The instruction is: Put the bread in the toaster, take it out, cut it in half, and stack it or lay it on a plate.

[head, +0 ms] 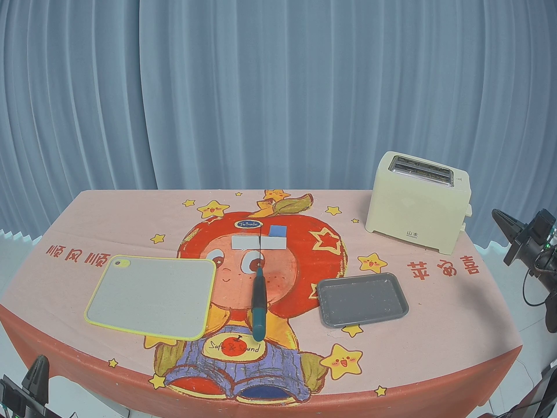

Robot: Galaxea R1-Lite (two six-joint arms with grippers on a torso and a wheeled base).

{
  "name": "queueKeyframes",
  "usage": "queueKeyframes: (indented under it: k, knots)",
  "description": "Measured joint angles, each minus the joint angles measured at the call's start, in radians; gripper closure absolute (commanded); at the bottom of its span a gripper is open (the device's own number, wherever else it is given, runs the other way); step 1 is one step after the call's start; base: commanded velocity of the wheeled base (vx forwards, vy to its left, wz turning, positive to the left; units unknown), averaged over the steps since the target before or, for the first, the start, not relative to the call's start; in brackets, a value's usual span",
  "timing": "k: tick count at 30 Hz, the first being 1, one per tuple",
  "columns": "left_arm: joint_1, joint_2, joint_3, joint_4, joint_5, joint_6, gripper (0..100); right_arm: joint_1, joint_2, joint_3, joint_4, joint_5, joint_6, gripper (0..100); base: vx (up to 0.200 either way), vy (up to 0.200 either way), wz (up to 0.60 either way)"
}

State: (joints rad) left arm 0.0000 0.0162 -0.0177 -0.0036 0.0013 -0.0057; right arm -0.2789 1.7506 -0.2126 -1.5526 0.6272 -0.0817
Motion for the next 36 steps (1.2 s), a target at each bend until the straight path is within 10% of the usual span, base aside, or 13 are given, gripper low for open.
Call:
queueKeyframes:
  k: [28,36]
  knots:
    - [0.0,0.0,0.0,0.0,0.0,0.0,100,0.076,-0.027,0.062,0.0,-0.011,0.004,100,0.0,0.0,0.0]
    - [0.0,0.0,0.0,0.0,0.0,0.0,100,0.129,-0.025,0.07,0.0,-0.124,0.004,100,0.0,0.0,0.0]
